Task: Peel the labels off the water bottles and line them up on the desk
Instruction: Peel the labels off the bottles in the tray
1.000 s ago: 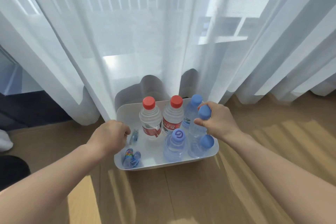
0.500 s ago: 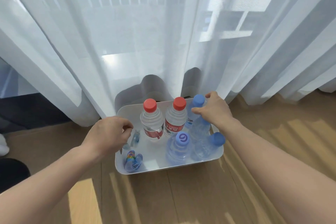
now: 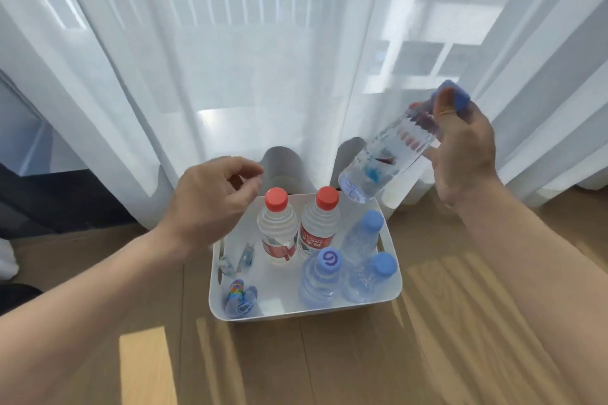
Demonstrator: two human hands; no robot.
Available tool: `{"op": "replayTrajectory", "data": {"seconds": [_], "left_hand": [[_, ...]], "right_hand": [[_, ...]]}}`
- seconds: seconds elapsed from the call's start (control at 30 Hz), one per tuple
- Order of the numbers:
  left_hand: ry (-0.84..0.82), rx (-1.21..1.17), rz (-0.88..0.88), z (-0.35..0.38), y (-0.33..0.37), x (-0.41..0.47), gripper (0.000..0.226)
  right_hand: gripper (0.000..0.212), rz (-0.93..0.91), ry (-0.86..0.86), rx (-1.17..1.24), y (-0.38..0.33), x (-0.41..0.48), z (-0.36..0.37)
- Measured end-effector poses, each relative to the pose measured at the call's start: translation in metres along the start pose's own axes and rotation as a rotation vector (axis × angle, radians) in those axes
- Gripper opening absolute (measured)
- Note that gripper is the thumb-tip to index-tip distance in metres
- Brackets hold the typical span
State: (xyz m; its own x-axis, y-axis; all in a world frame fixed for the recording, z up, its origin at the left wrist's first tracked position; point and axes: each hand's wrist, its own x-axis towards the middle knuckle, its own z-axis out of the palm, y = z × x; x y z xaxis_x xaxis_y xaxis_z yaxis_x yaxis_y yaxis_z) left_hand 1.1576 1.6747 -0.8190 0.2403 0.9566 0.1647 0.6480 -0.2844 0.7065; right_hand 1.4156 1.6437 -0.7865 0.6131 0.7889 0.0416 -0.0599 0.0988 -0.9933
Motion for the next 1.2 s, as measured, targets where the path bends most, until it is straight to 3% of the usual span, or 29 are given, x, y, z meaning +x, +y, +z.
{"op": "replayTrajectory", "data": {"seconds": [0.1,0.23,0.3,0.37,0.6,0.77,0.87,0.93,1.03,1.1,1.2], "left_hand": [[-0.003,-0.211,0.021,-0.011,0.04,0.009,0.012],[-0.476,-0.641,-0.105,-0.013,0.088,0.002,0.031],[-0.677,-0.724,-0.123,-0.011,0.096,-0.007,0.043],[-0.751,-0.721,-0.091,-0.01,0.097,-0.013,0.046],[-0.461,-0.603,-0.058,-0.014,0.089,-0.024,0.027],[-0.611,-0.866,-0.361,-0.012,0.082,-0.022,0.013],[-0.669,-0.858,-0.338,-0.008,0.078,-0.024,0.017],[-0.682,-0.864,-0.294,-0.011,0.076,-0.022,0.023],[-0.689,-0.884,-0.206,-0.028,0.072,-0.014,0.006],[-0.646,-0.825,-0.167,-0.041,0.065,-0.005,0.01],[-0.501,-0.312,-0.079,-0.047,0.04,0.006,0.01]], "right_hand": [[0.038,0.104,-0.122,0.373,-0.045,-0.011,0.0],[0.045,0.239,-0.394,0.494,-0.062,-0.038,0.005],[0.045,0.199,-0.452,0.464,-0.063,-0.045,0.007],[0.044,0.172,-0.484,0.426,-0.064,-0.05,0.009],[0.043,0.192,-0.493,0.35,-0.06,-0.053,0.013],[0.043,0.209,-0.609,0.328,-0.059,-0.053,0.017],[0.043,0.2,-0.643,0.259,-0.056,-0.055,0.017],[0.039,0.139,-0.582,0.147,-0.055,-0.054,0.018],[0.025,-0.086,-0.401,-0.107,-0.051,-0.048,0.019],[0.017,-0.171,-0.279,-0.17,-0.045,-0.042,0.016],[0.01,-0.204,-0.127,-0.148,-0.038,-0.033,0.007]]}}
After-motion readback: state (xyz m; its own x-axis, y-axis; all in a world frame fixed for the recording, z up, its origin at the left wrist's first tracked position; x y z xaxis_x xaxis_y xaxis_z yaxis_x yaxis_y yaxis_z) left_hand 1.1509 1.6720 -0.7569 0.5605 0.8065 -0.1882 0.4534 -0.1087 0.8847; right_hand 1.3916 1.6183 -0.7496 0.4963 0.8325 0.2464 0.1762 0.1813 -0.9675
